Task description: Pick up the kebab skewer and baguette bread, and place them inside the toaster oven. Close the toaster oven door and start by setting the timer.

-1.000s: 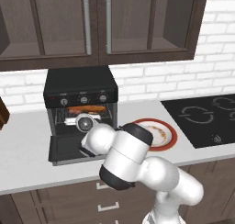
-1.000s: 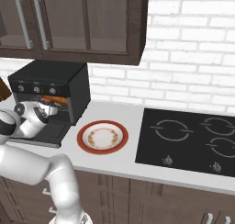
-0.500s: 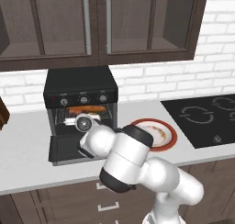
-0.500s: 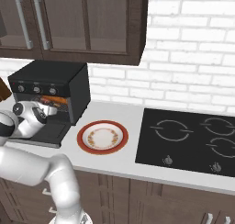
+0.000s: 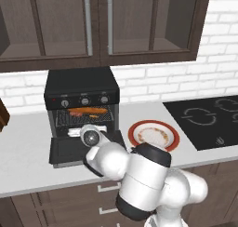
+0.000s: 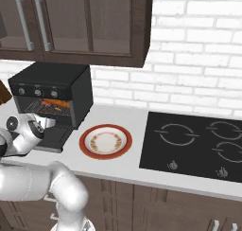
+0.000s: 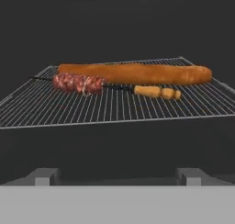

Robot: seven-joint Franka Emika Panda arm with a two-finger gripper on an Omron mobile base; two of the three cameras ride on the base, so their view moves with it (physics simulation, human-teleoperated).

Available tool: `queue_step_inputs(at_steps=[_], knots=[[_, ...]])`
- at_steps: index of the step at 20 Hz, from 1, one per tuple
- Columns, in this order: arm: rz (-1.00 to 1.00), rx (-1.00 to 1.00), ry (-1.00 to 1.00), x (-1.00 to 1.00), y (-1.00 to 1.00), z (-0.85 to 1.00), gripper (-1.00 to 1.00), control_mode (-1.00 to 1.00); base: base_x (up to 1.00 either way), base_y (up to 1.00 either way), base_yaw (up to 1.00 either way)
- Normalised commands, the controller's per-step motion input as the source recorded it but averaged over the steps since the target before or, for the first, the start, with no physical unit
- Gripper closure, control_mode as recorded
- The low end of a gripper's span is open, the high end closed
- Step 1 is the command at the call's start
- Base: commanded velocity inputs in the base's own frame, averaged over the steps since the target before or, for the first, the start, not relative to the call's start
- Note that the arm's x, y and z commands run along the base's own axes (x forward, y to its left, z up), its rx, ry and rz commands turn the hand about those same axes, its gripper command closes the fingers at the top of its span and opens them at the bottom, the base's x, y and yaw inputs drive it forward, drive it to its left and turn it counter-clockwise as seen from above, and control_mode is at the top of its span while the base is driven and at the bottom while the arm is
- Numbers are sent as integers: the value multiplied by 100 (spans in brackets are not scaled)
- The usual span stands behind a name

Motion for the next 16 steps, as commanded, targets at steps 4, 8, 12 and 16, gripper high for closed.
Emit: queue_step_inputs(at_steps=[4, 8, 12, 16], knots=[[-8, -4, 0, -85, 0, 22, -100, -100, 0, 0, 0], [-9, -2, 0, -98, 1, 12, -100, -100, 0, 0, 0], [-3, -2, 0, -78, 8, 0, -100, -100, 0, 0, 0], [0, 0, 2, -64, 10, -5, -100, -100, 0, 0, 0]])
